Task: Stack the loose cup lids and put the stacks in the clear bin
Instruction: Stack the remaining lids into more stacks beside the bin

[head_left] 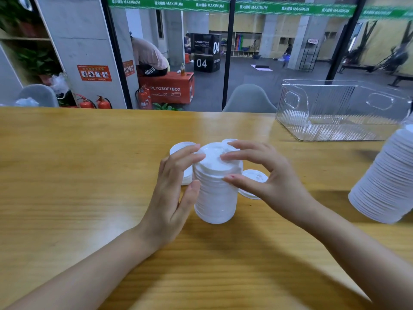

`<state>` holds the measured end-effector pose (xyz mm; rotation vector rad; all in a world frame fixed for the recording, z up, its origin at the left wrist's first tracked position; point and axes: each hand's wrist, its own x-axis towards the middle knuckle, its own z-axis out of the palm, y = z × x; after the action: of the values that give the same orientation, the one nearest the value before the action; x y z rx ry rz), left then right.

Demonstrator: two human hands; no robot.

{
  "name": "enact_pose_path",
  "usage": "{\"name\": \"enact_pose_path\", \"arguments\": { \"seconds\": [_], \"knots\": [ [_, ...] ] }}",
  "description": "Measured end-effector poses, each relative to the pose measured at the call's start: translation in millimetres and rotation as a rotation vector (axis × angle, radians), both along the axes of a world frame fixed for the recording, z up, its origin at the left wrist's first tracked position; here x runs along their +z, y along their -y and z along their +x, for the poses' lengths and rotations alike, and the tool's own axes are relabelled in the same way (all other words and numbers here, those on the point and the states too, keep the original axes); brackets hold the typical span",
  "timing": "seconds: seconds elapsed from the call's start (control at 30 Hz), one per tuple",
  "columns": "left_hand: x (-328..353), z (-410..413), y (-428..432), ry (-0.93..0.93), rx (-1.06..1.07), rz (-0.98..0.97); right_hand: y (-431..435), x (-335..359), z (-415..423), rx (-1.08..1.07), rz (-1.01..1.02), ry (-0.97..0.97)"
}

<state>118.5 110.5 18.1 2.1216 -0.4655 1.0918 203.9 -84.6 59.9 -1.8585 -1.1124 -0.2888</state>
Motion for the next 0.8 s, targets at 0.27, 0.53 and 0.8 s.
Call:
{"name": "enact_pose_path", "arguments": {
  "seconds": [0.27,0.53,0.8],
  "knots": [
    [-1,1,-1,-0.03,0.011,0.016,0,-5,0,-0.023,0.0,0.011],
    [-1,2,-1,-0.031,0.008,0.017,23,3,10,-0.083,0.018,0.04],
    [-1,1,0,-0.013,0.008,0.026,55,-55,40,-0.365,-0.481,0.06]
  ]
}}
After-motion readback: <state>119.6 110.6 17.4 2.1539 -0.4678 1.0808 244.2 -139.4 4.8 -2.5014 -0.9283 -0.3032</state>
